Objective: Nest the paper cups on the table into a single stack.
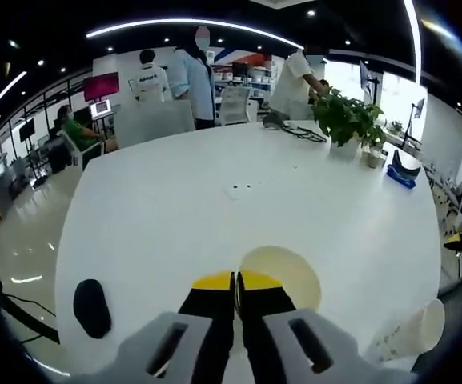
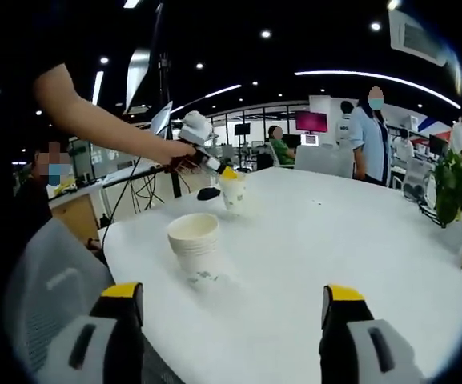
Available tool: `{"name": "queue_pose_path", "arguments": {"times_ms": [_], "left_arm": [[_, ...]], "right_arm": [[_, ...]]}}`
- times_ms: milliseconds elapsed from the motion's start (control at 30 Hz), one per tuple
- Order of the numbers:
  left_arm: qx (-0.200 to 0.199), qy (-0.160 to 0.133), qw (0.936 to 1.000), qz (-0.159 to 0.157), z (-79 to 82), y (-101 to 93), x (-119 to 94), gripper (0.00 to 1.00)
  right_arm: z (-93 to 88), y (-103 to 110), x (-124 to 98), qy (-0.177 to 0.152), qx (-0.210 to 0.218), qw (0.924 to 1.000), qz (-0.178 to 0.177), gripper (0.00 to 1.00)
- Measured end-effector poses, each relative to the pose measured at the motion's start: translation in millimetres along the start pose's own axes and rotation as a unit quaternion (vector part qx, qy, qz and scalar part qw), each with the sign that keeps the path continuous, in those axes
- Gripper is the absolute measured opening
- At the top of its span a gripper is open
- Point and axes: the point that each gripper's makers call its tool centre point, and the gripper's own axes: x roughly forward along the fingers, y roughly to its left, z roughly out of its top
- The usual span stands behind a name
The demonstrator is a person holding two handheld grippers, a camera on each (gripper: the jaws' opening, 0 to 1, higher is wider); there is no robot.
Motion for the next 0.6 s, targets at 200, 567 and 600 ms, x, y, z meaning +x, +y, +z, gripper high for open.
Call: {"name": "queue_pose_path", "arguments": {"times_ms": [200, 567, 600], "left_arm": [[-0.005, -0.004, 1.0000, -0.006, 6.5, -15.8, -22, 0.00], [-0.015, -0.004, 0.9998, -0.010, 5.6, -46.9, -52, 0.00], [-0.016, -0.004, 0.9998, -0.011, 6.1, -49.7, -55, 0.00]], "right_arm": [[1.8, 0, 0, -0.004, -0.005, 1.0000, 0.000, 0.96], [4.3, 3, 0, -0.007, -0.004, 1.0000, 0.005, 0.99], [4.3, 3, 0, -0.007, -0.003, 1.0000, 0.005, 0.99]]}}
